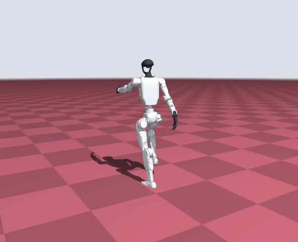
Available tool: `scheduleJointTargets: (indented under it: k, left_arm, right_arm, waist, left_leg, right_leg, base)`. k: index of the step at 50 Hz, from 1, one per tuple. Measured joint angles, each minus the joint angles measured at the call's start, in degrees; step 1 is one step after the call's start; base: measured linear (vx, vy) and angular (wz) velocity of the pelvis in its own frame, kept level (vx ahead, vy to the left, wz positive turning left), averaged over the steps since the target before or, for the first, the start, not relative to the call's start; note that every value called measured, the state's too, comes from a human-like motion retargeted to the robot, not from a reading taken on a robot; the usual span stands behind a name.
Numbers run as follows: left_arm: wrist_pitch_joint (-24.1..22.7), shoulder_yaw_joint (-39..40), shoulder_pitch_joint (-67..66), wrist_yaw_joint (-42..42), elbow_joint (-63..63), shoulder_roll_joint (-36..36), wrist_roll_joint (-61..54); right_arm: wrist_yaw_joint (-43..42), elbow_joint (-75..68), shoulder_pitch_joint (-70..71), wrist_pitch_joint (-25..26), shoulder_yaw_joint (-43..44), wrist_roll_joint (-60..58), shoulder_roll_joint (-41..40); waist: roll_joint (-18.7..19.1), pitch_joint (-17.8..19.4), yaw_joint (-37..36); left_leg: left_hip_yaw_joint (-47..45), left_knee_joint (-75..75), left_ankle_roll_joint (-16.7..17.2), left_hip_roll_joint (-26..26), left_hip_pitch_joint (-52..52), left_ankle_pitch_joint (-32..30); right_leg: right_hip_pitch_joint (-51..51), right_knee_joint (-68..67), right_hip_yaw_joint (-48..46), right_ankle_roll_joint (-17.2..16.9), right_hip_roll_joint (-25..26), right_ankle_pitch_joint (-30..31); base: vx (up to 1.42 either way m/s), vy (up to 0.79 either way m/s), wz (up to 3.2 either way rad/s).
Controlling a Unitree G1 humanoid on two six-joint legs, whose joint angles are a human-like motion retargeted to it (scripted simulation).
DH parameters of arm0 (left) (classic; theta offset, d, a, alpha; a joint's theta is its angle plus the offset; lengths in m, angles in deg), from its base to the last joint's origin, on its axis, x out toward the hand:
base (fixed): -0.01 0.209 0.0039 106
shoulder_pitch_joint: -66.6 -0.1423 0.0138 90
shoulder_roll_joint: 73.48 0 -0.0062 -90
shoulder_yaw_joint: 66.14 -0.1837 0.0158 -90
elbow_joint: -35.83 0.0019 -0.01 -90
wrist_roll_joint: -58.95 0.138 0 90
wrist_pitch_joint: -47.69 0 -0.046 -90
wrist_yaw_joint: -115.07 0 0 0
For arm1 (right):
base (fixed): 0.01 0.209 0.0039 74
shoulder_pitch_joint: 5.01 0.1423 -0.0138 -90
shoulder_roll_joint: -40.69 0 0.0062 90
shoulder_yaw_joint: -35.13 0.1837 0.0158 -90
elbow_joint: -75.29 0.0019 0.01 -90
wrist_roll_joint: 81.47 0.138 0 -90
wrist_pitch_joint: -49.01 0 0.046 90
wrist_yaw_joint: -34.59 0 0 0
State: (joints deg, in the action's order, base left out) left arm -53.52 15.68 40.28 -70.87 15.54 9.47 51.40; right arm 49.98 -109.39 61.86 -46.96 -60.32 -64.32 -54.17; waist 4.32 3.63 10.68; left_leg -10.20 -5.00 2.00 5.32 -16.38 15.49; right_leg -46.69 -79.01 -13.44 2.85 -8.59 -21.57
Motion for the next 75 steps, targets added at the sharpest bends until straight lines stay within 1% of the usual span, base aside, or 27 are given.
scheduleJointTargets:
  k: [3, 5, 8, 10, 12, 15, 19, 23, 28, 32, 35, 37, 38, 40, 42, 43, 47, 48, 50, 53, 56, 59, 63, 68, 70, 72, 75]
  left_arm:
    - [-1.2, 0.4, -9.9, -0.1, -2.6, 4.5, 1.3]
    - [-0.7, 0.2, -16.6, 2.7, -2.8, 6.9, 0.7]
    - [-3.3, -4.1, -29.7, 1.6, 4.1, 8.6, 7.6]
    - [-2.7, -7.7, -39.2, -3.0, 12.6, 9.3, 9.5]
    - [-2.1, -10.9, -49.7, -11.6, 20.5, 9.8, 9.0]
    - [-2.7, -12.5, -65.2, -11.7, 26.3, 9.9, 13.4]
    - [-5.3, -9.4, -83.7, -12.1, 22.5, 8.2, 9.4]
    - [-5.0, -9.1, -97.1, -17.4, 20.3, 9.1, -1.9]
    - [-3.0, -9.7, -101.9, -20.7, 22.1, 11.7, -3.4]
    - [-2.7, -8.3, -96.0, -20.3, 20.3, 12.4, -5.8]
    - [-2.1, -7.1, -85.6, -15.8, 21.5, 12.8, -7.2]
    - [-3.7, -5.6, -75.3, -6.6, 24.0, 12.8, -7.9]
    - [-6.6, -4.5, -70.3, -0.7, 25.2, 13.0, -8.8]
    - [-9.4, -1.9, -61.8, 4.7, 26.4, 13.7, -11.7]
    - [-9.7, -1.5, -53.1, 6.1, 25.7, 13.6, -15.4]
    - [-8.4, -1.0, -49.1, 5.5, 25.2, 13.1, -11.1]
    - [-2.0, -0.9, -28.0, 2.7, 19.9, 7.6, 0.2]
    - [-0.8, -1.1, -22.8, 3.6, 18.2, 5.9, 2.9]
    - [0.4, -1.2, -13.3, 4.4, 14.6, 2.2, 2.9]
    - [-0.3, -4.3, -3.2, 5.4, 10.7, -2.7, -1.1]
    - [-1.0, -8.7, 5.2, 5.0, 10.5, -6.6, -3.0]
    - [-0.5, -11.6, 11.9, 3.2, 12.2, -8.0, -0.1]
    - [-0.1, -10.7, 15.8, 1.4, 13.2, -5.4, 1.2]
    - [-0.8, -5.9, 7.9, -1.2, 10.3, 1.8, -1.8]
    - [-0.8, -4.4, 1.5, -1.4, 8.8, 5.1, -4.1]
    - [-0.5, -4.3, -5.4, 1.3, 8.7, 7.9, -6.1]
    - [-2.3, -6.4, -19.5, 0.2, 12.7, 11.0, 0.4]
  right_arm:
    - [-3.1, 0.3, 9.3, -0.8, 2.1, 2.5, -0.2]
    - [-8.3, 0.0, 17.6, 1.2, 4.9, 1.2, -0.1]
    - [-13.4, 0.5, 28.9, -1.6, 2.8, 3.2, -0.8]
    - [-15.3, 1.7, 37.0, -2.8, -2.8, 9.1, -1.0]
    - [-16.3, 4.0, 45.4, -3.9, -4.4, 9.9, 0.8]
    - [-20.6, 9.6, 58.0, -6.3, -0.9, 8.1, 4.7]
    - [-25.5, 14.7, 73.0, -10.3, -0.6, 12.6, 9.2]
    - [-28.8, 15.0, 85.1, -13.1, -5.0, 18.7, 11.9]
    - [-28.7, 15.5, 89.8, -13.8, -7.8, 18.4, 11.8]
    - [-27.6, 17.8, 83.9, -13.7, -10.0, 13.4, 9.7]
    - [-27.5, 20.0, 74.7, -11.8, -9.0, 7.3, 6.2]
    - [-28.5, 21.7, 66.5, -12.2, -8.7, 7.1, 3.1]
    - [-29.2, 22.3, 61.8, -14.8, -9.3, 9.4, 1.5]
    - [-28.7, 21.3, 50.7, -15.6, -9.5, 7.4, -0.9]
    - [-24.9, 16.3, 39.3, -13.1, -9.0, 2.2, -2.2]
    - [-21.1, 13.2, 33.0, -11.6, -9.3, 2.3, -2.4]
    - [-9.4, 3.6, 12.4, -3.7, -4.8, -5.9, -0.7]
    - [-8.1, 2.9, 7.5, -2.2, -3.7, -5.8, -0.2]
    - [-5.6, 2.2, -0.3, -0.8, -1.4, -8.3, 1.1]
    - [-2.4, 3.5, -9.1, -1.3, -0.6, -6.1, 3.4]
    - [0.0, 4.8, -14.0, -2.0, -0.6, -3.1, 4.8]
    - [1.5, 4.8, -15.1, -1.9, -0.4, -3.0, 4.6]
    - [1.4, 3.8, -10.2, -1.2, -1.0, -2.7, 2.1]
    - [-2.0, 1.7, 5.2, -0.6, -0.7, -0.8, -0.2]
    - [-5.1, 0.3, 13.9, -0.1, -0.1, 0.3, 0.4]
    - [-9.8, -0.6, 23.4, 1.8, 1.6, -2.4, 1.3]
    - [-13.6, -0.1, 36.1, -0.1, 1.2, -3.6, 1.9]
  waist:
    - [-0.9, 1.0, 0.8]
    - [-4.9, 5.2, 0.2]
    - [-10.6, 6.2, -11.9]
    - [-13.9, 9.0, -18.8]
    - [-15.2, 4.1, -18.4]
    - [-15.8, -0.4, -20.0]
    - [-17.9, -0.5, -27.8]
    - [-18.0, 0.2, -31.6]
    - [-18.2, -1.1, -31.6]
    - [-18.6, -3.9, -30.1]
    - [-19.8, -3.3, -30.3]
    - [-18.5, 1.6, -32.9]
    - [-15.9, 3.4, -33.3]
    - [-10.5, 3.9, -28.7]
    - [-7.2, 4.1, -21.4]
    - [-5.9, 4.0, -16.7]
    - [-5.2, 1.9, -8.0]
    - [-5.1, 2.1, -5.9]
    - [-4.7, 2.8, -3.4]
    - [-2.8, 2.7, 1.5]
    - [-1.3, 3.2, 5.0]
    - [-0.9, 3.2, 6.0]
    - [-1.2, 1.8, 5.6]
    - [-1.1, -0.1, 4.0]
    - [-1.1, 1.9, 4.1]
    - [-4.6, 6.1, 2.8]
    - [-8.1, 7.3, -7.4]
  left_leg:
    - [3.1, 2.1, 0.8, -0.6, -3.1, 0.8]
    - [5.9, 3.5, 0.2, -3.6, -9.4, 1.0]
    - [0.7, 9.2, -3.1, -9.8, -11.8, -2.6]
    - [-4.0, 25.6, -2.8, -12.0, -8.0, -1.4]
    - [-5.6, 64.5, -3.0, -7.5, 15.3, 8.9]
    - [-7.2, 101.9, -6.9, -2.3, 38.9, 19.6]
    - [-11.5, 127.3, -9.4, 3.6, 55.4, 25.8]
    - [-12.2, 135.2, -10.9, 8.7, 66.6, 27.2]
    - [-11.3, 123.4, -12.6, 9.1, 73.3, 24.8]
    - [-13.7, 98.5, -13.5, 8.7, 68.4, 21.8]
    - [-18.5, 65.3, -9.6, 4.3, 53.3, 18.9]
    - [-22.1, 31.3, -5.6, -1.4, 33.0, 12.5]
    - [-22.6, 15.8, -5.6, -2.8, 23.1, 6.8]
    - [-22.3, 8.2, -0.5, -0.2, 15.7, -0.2]
    - [-17.9, 0.2, 2.2, -0.2, 9.9, -8.6]
    - [-15.9, 0.8, 5.4, 0.5, 9.0, -9.1]
    - [-9.4, 0.0, 4.9, -0.3, 10.6, -8.6]
    - [-8.5, 0.0, 6.1, -0.5, 10.5, -8.1]
    - [-6.8, 0.0, 5.1, -0.6, 10.1, -7.2]
    - [-4.3, 0.0, 3.7, 0.2, 10.0, -6.4]
    - [-2.8, 0.0, 2.3, 1.5, 8.7, -5.4]
    - [-2.3, 0.0, 1.6, 2.0, 6.9, -3.8]
    - [-1.2, 0.0, 2.3, 1.3, 5.6, -1.5]
    - [0.8, 0.0, 3.7, -0.3, 3.8, 0.8]
    - [2.3, 0.0, 4.0, -0.9, 0.1, 1.3]
    - [3.7, 0.4, 2.1, -4.5, -6.7, 2.0]
    - [-1.8, 6.7, -3.0, -9.1, -9.0, 0.2]
  right_leg:
    - [21.2, 40.6, -7.4, -4.0, -0.1, 3.1]
    - [41.3, 73.1, -10.4, -9.8, 1.2, 14.9]
    - [46.6, 78.6, -3.4, -14.2, -0.6, 21.8]
    - [52.4, 81.0, 1.7, -14.4, -2.7, 22.6]
    - [50.0, 82.4, 2.0, -12.4, -3.5, 22.4]
    - [47.3, 83.1, 3.4, -12.5, -3.4, 20.4]
    - [47.6, 83.5, 9.3, -13.2, -4.2, 18.6]
    - [50.4, 84.0, 11.9, -10.6, -4.1, 17.5]
    - [53.3, 84.0, 12.3, -9.8, -4.9, 15.1]
    - [54.0, 83.9, 11.2, -10.1, -4.9, 13.2]
    - [55.6, 82.2, 11.8, -11.2, -6.4, 11.5]
    - [60.2, 79.6, 14.2, -12.5, -6.8, 9.9]
    - [63.1, 78.2, 15.4, -12.6, -4.9, 9.2]
    - [65.3, 71.5, 14.4, -10.8, -0.5, 7.0]
    - [66.5, 65.4, 11.8, -8.2, 2.6, 11.4]
    - [64.4, 56.9, 8.8, -7.3, 3.7, 13.4]
    - [35.1, 4.5, 6.6, -4.3, 0.7, 12.8]
    - [29.7, -4.9, 6.4, -4.0, 0.1, 10.7]
    - [19.0, -20.7, 7.2, -2.7, 0.0, 7.7]
    - [6.2, -34.3, 5.6, -1.5, -1.0, 7.7]
    - [-2.3, -38.3, 3.9, -0.5, 0.3, 7.0]
    - [-7.1, -35.0, 2.9, 0.6, 1.4, 5.1]
    - [-7.0, -20.6, 1.0, 2.1, -1.2, 2.9]
    - [9.3, 20.4, -6.6, 0.9, -3.6, 1.3]
    - [24.8, 48.9, -10.2, -1.4, -0.6, 4.2]
    - [41.0, 74.5, -7.6, -7.0, 1.3, 15.7]
    - [46.0, 79.9, 0.9, -13.9, 0.5, 22.8]
  base:
    - [0.64, -0.13, 0.92]
    - [0.76, -0.22, 0.46]
    - [0.66, -0.27, -1.99]
    - [0.53, -0.23, -1.9]
    - [0.37, -0.11, -0.11]
    - [0.44, -0.01, -0.39]
    - [0.48, 0.02, -1.25]
    - [0.46, 0.08, -0.75]
    - [0.44, 0.16, -0.13]
    - [0.44, 0.15, 0.15]
    - [0.53, 0.17, -0.43]
    - [0.68, 0.27, -1.31]
    - [0.72, 0.35, -0.79]
    - [0.68, 0.39, 0.56]
    - [0.6, 0.39, 2.03]
    - [0.52, 0.34, 2.29]
    - [0.41, 0.2, 1.42]
    - [0.42, 0.13, 1.13]
    - [0.4, 0.11, 0.68]
    - [0.39, 0.08, 0.6]
    - [0.41, 0.01, 0.44]
    - [0.42, -0.04, 0.2]
    - [0.42, -0.03, 0.31]
    - [0.46, -0.06, 0.46]
    - [0.59, -0.12, 0.74]
    - [0.68, -0.17, -0.04]
    - [0.6, -0.23, -2.14]
